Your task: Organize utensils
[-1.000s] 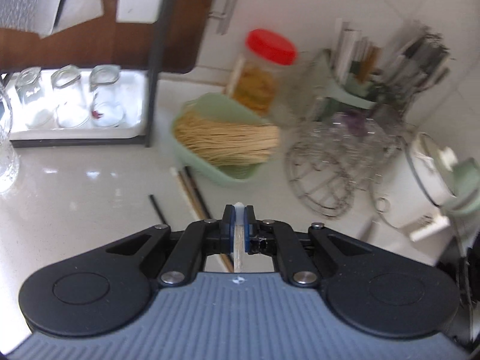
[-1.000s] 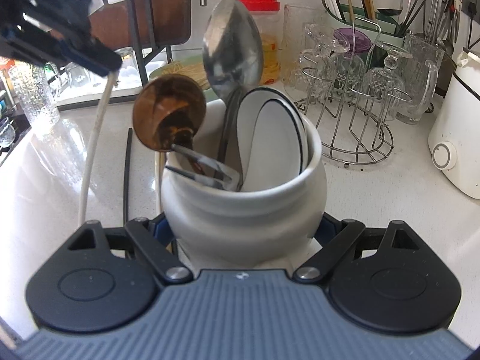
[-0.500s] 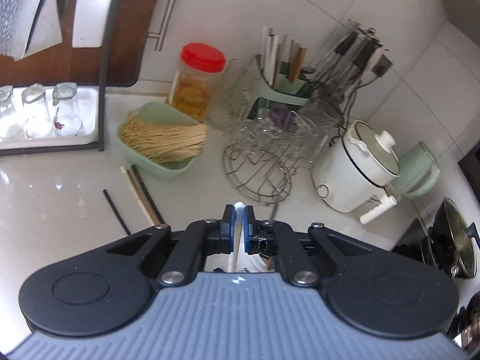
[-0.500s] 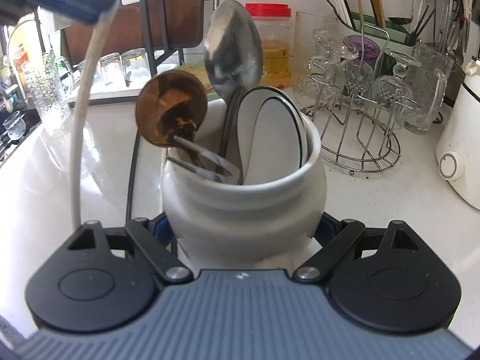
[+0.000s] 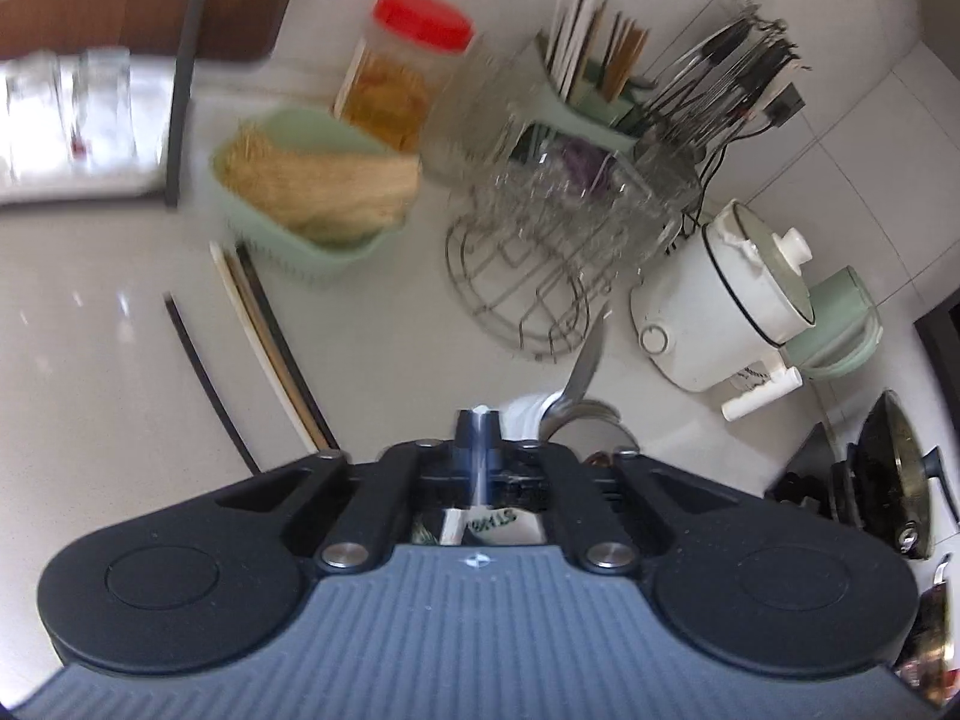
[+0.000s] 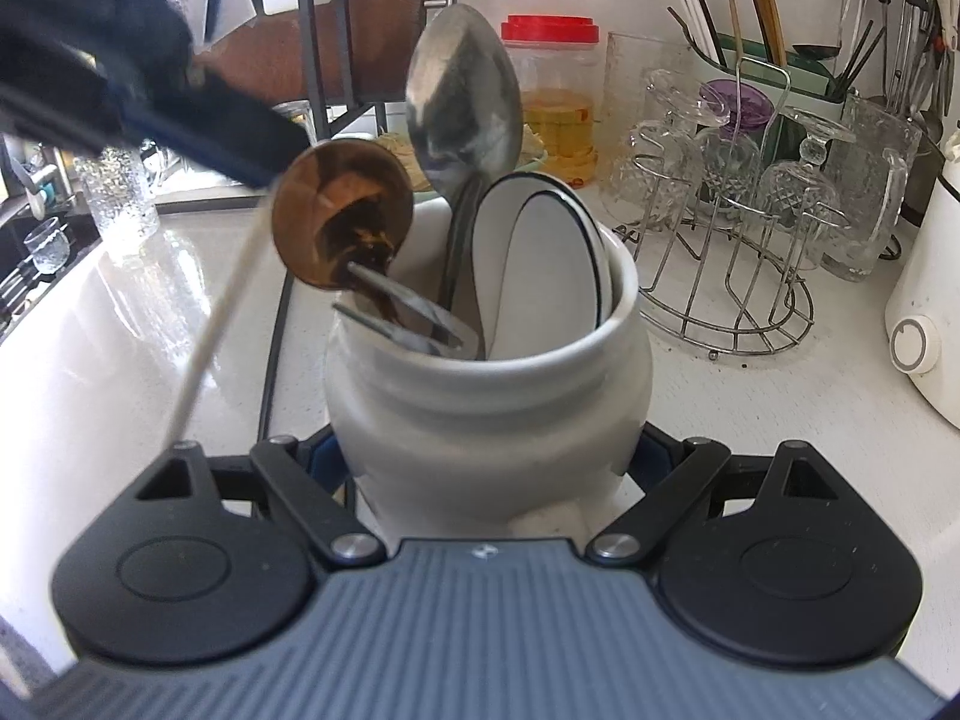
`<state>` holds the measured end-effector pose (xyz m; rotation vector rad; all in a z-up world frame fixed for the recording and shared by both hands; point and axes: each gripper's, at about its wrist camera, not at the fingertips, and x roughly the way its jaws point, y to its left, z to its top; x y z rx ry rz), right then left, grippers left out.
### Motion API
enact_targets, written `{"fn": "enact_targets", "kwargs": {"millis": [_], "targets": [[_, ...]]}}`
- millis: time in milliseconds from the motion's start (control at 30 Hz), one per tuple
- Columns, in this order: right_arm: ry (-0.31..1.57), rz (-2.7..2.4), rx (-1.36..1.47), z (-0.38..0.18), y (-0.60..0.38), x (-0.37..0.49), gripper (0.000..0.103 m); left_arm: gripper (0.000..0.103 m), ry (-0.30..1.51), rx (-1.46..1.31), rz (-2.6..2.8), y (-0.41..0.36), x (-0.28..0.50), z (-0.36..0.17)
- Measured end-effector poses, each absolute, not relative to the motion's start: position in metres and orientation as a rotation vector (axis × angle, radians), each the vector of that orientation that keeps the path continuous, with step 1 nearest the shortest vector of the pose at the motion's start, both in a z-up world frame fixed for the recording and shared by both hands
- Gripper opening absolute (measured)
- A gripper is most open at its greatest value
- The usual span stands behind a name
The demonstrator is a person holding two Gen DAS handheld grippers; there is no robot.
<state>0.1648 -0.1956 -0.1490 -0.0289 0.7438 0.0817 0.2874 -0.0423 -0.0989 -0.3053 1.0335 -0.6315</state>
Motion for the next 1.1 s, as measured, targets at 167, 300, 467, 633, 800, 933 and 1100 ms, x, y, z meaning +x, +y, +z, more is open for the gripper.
{"fn": "enact_targets", "kwargs": {"millis": [167,300,467,633,800,933,1100], "targets": [[0.742,0.081,-0.029,-0.149,-0.195,0.165,0.091,0.000,1.106,-0.322,-0.611,-0.039,0.298,-0.126],[0.744,0.082,-0.032,-0.149,-0.195,0.166,0.091,0.000,1.141,-0.322,-0.594,-0.033,0.303,-0.143],[0.745,0.086,-0.036,-0.148,-0.196,0.165,0.091,0.001,1.172,-0.258,-0.580,-0.030,0.314,-0.161],[0.749,0.054,-0.030,-0.147,-0.201,0.167,0.091,0.002,1.198,-0.213,-0.603,-0.032,0.322,-0.175],[0.766,0.009,-0.013,-0.145,-0.213,0.164,0.091,0.010,1.196,-0.136,-0.656,-0.049,0.325,-0.180],[0.771,-0.010,-0.006,-0.145,-0.222,0.157,0.091,0.025,1.176,-0.058,-0.701,-0.069,0.324,-0.178],[0.773,-0.023,-0.001,-0.145,-0.226,0.153,0.091,0.027,1.169,0.022,-0.725,-0.090,0.325,-0.180]]}}
